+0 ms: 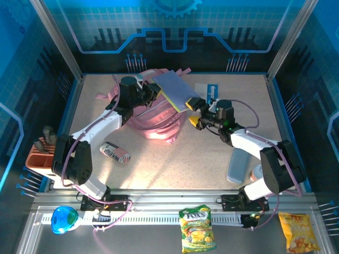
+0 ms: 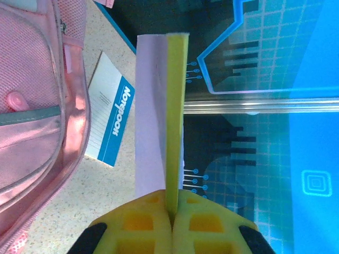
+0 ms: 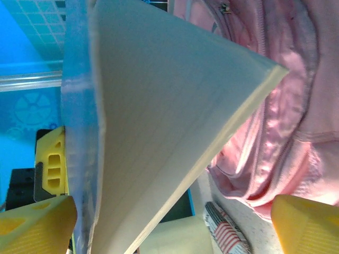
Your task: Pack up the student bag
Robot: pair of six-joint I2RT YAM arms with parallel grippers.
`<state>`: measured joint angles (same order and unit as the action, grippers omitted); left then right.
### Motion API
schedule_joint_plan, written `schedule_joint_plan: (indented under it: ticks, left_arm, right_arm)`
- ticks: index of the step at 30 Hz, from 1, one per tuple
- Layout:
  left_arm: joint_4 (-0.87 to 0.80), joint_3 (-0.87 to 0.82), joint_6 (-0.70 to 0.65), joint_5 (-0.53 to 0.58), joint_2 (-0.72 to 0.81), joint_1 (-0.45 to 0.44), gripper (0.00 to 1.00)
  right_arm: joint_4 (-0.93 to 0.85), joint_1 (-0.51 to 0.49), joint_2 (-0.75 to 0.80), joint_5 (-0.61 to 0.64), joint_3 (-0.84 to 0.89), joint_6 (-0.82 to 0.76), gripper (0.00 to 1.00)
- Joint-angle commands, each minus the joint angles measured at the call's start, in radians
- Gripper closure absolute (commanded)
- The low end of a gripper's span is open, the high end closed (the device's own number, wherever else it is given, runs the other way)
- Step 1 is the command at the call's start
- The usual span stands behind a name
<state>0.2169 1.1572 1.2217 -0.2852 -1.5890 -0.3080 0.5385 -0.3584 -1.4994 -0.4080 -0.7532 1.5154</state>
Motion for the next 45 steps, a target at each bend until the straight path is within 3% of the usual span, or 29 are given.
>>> schedule_joint_plan:
  ticks: [1, 7, 17, 22, 25, 27, 33, 39, 45]
  left_arm:
    - [0.078, 0.003, 0.078, -0.015, 0.008, 0.015, 1.00]
    - [0.100, 0.006, 0.101, -0.021, -0.001, 0.015, 1.00]
    - [0.070, -0.014, 0.089, -0.019, 0.003, 0.015, 1.00]
    - [-0.010, -0.011, 0.020, -0.007, 0.012, 0.016, 0.80]
    - [-0.122, -0.009, -0.085, 0.036, 0.028, 0.017, 0.57]
    - [-0.223, -0.005, -0.189, 0.094, 0.046, 0.015, 0.44]
    - [-0.444, 0.025, -0.529, 0.219, 0.054, 0.011, 0.28]
    - [-0.641, 0.140, -0.875, 0.244, -0.029, -0.013, 0.28]
    - [-0.722, 0.224, -1.158, 0.283, -0.122, -0.080, 0.29]
  right_arm:
    - [0.111, -0.017, -0.038, 0.021, -0.047, 0.066, 0.06]
    - [0.218, -0.029, -0.113, 0.034, -0.070, 0.108, 0.20]
    - [0.316, -0.041, -0.120, 0.122, -0.043, 0.104, 0.58]
    - [0.220, -0.031, -0.056, 0.142, -0.025, 0.041, 0.85]
    - [0.121, -0.016, 0.002, 0.154, -0.022, -0.030, 1.00]
    - [0.034, 0.000, 0.053, 0.169, -0.023, -0.092, 1.00]
    - [-0.289, 0.046, 0.231, 0.267, -0.045, -0.314, 1.00]
    - [-0.486, 0.101, 0.350, 0.338, -0.058, -0.435, 1.00]
    - [-0.544, 0.124, 0.389, 0.353, -0.052, -0.462, 1.00]
